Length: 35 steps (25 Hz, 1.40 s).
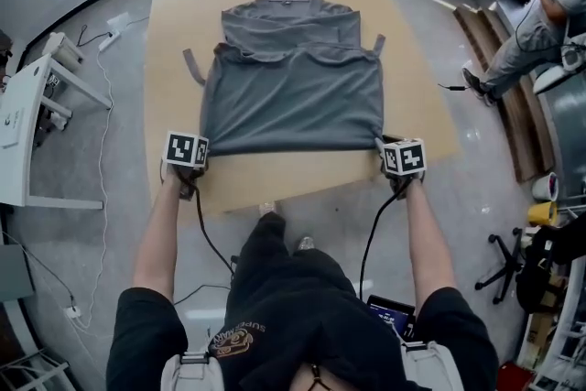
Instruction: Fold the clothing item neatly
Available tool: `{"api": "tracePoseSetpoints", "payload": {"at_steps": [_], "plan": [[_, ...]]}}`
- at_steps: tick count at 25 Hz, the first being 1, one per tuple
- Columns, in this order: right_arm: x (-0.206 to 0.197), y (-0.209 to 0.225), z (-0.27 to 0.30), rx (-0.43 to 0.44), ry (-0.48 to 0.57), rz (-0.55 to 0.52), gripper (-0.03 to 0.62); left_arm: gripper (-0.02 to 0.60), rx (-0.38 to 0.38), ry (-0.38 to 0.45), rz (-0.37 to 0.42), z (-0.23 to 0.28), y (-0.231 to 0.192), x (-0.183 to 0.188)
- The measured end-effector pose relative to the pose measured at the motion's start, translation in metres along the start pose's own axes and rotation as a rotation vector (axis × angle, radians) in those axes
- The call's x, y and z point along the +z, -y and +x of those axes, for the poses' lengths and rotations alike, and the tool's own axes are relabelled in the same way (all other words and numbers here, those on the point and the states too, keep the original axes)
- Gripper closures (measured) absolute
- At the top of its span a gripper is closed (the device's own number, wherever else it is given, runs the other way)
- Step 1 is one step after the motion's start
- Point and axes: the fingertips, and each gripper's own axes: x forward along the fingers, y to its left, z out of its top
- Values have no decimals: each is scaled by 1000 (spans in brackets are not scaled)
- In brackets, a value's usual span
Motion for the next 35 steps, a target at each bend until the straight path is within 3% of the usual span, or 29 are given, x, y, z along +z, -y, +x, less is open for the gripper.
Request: {"api": "tracePoseSetpoints", "payload": {"at_steps": [9, 14, 24, 35], "plan": [[-54, -8, -42, 58, 2, -57, 534, 523, -4, 23, -89, -49, 58, -94], [-58, -20, -61, 75, 21, -97, 534, 523, -2, 52, -107, -73, 63, -112], [26, -17, -107, 95, 190, -177, 546, 526, 68, 193, -61, -129, 51, -43], [122, 5, -118, 59, 312, -210, 551, 537, 155, 334, -14, -167, 25, 64]]}}
